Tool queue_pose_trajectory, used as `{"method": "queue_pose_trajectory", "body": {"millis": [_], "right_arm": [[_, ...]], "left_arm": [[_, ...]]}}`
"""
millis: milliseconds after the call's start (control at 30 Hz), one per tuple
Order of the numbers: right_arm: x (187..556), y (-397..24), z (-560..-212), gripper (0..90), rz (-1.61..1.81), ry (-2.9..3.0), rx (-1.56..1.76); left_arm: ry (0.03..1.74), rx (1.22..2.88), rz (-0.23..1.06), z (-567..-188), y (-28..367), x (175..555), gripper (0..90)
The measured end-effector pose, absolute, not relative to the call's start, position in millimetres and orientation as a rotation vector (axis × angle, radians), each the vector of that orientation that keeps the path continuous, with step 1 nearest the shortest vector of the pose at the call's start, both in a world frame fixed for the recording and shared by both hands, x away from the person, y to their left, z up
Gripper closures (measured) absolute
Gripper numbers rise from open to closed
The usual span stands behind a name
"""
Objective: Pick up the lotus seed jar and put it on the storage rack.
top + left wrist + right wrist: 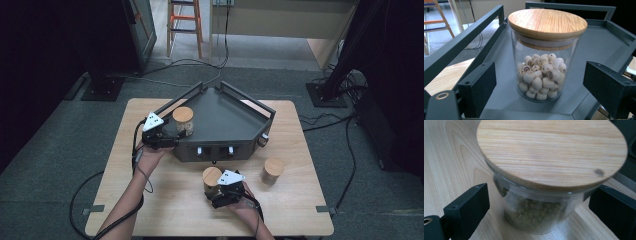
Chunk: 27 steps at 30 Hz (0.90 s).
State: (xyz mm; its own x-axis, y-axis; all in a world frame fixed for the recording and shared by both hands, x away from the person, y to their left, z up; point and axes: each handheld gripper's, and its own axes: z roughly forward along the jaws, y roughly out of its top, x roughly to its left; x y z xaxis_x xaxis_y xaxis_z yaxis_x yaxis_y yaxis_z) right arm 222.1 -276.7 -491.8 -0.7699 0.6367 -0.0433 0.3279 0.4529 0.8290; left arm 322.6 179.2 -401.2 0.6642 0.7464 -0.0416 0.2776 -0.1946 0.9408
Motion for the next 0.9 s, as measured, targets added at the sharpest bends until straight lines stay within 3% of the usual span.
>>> {"method": "queue_pose_trajectory", "body": {"millis": [900], "right_arm": [[222,-276,-492,2.9,1.228,2.358,0.816]], "left_arm": [[0.801,1.758,0.621,-409,186,291,11.4]]}}
